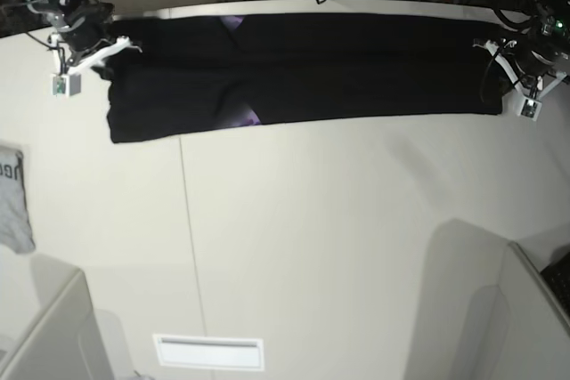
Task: Fold the T-shirt properly
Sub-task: 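Fold the hem up over the body toward the collar with both grippers, then release the hem and raise both grippers off the folded shirt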
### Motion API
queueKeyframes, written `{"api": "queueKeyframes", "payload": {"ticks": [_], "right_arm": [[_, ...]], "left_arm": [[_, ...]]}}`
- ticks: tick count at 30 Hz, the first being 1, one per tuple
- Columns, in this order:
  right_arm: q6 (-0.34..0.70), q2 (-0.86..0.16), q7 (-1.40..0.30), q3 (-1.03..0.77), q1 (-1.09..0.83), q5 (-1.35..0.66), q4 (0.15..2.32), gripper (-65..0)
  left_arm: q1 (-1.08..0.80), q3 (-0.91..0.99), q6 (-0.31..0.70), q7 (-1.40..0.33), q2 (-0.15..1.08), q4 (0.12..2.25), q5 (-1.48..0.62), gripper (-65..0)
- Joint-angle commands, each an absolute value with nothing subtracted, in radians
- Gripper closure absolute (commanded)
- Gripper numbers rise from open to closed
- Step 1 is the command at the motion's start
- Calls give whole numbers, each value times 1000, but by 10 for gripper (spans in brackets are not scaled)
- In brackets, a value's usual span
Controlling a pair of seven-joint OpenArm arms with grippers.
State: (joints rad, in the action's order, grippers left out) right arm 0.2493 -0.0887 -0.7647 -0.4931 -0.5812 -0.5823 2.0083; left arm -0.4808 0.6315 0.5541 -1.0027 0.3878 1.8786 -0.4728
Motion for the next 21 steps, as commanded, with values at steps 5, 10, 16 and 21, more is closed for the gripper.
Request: {"api": "queueKeyframes", "payload": {"ticks": [5, 10, 16, 21], "right_arm": [[255, -97, -748, -492, -596, -598, 2023, 0], [255, -96, -748, -490, -613, -598, 2011, 0], [254, -94, -748, -496, -615, -598, 1969, 0], [254, -94, -750, -496, -630, -602, 1969, 0]], "left_arm": [[-518, 634, 553, -987, 403, 1900, -476, 0], [-518, 631, 553, -986, 380, 1893, -466, 0], [-518, 628, 552, -986, 378, 1893, -466, 0], [-518, 636, 549, -987, 377, 1893, -426, 0]]}}
